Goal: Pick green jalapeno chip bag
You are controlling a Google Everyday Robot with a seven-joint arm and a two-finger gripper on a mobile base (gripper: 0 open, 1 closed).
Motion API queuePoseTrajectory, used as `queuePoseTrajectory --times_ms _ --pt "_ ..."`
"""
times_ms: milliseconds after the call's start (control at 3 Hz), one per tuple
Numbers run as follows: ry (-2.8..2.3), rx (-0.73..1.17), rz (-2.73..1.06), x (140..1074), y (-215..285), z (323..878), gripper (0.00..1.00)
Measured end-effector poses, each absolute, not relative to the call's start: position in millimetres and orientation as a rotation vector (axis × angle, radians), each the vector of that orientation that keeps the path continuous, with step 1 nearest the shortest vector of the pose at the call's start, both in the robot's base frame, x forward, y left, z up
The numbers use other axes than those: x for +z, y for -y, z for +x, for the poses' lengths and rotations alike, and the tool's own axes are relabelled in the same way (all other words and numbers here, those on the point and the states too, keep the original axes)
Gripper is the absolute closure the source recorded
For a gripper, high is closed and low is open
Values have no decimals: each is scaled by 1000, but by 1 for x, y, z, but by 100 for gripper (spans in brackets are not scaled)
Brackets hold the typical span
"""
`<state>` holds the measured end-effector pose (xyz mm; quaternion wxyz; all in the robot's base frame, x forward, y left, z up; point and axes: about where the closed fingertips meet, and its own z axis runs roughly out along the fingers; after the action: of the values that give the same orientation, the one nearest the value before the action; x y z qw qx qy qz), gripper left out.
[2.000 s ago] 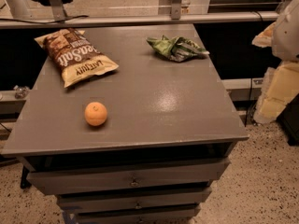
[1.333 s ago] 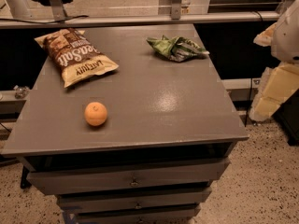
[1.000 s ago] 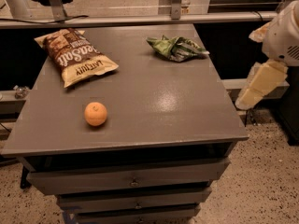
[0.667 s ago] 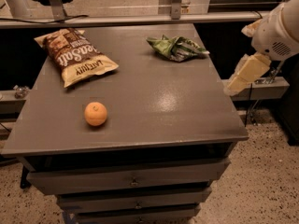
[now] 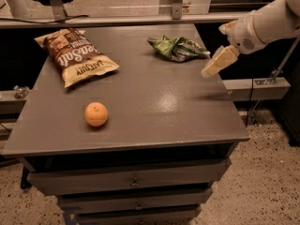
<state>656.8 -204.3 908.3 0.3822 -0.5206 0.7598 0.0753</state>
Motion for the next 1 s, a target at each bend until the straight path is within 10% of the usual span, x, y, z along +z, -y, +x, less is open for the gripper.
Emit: queuePoseTrajectory --times_ms 1000 --pt "-1742 410 -1192 880 159 772 0"
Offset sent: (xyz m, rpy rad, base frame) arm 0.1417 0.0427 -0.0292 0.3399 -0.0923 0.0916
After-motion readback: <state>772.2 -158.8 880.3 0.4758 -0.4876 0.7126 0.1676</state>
